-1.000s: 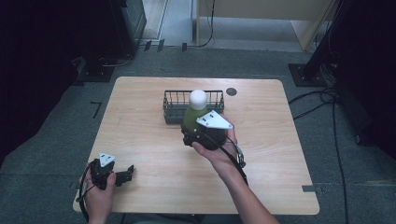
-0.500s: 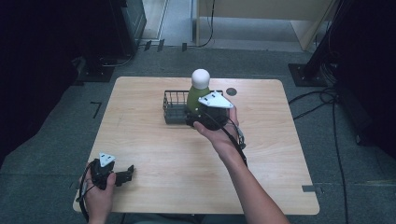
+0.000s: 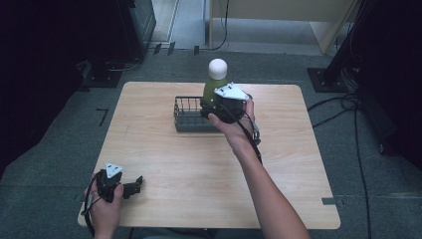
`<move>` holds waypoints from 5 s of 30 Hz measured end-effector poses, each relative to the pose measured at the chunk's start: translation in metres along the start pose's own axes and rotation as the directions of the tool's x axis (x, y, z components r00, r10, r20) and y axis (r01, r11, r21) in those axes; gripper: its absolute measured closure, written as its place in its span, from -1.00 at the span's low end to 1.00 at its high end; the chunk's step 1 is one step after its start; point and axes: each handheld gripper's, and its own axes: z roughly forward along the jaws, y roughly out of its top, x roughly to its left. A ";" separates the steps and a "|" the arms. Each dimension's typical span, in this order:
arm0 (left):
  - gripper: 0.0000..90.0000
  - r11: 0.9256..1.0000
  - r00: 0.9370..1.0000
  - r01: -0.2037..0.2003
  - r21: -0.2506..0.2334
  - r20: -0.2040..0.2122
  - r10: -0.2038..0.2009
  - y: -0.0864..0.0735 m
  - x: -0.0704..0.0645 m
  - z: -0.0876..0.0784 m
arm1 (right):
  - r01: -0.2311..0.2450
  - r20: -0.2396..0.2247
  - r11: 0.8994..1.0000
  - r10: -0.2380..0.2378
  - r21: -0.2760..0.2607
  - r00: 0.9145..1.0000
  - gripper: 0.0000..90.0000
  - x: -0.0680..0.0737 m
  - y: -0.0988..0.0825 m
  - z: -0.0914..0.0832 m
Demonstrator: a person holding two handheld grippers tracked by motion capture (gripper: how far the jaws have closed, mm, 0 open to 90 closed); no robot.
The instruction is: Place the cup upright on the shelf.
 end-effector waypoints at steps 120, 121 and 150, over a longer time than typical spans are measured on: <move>-1.00 1.000 1.000 -0.001 0.001 0.000 0.001 0.000 0.000 0.000 | -0.069 0.090 0.994 0.062 0.085 0.994 -0.98 -0.082 -0.075 -0.034; -1.00 1.000 1.000 -0.002 0.001 0.000 0.002 0.000 0.000 0.000 | -0.073 0.092 0.994 0.065 0.083 0.994 -0.98 -0.085 -0.079 -0.039; -1.00 1.000 1.000 -0.003 0.001 0.000 0.003 0.000 0.000 0.000 | -0.144 0.179 0.980 0.118 0.139 0.977 -0.98 -0.125 -0.148 -0.091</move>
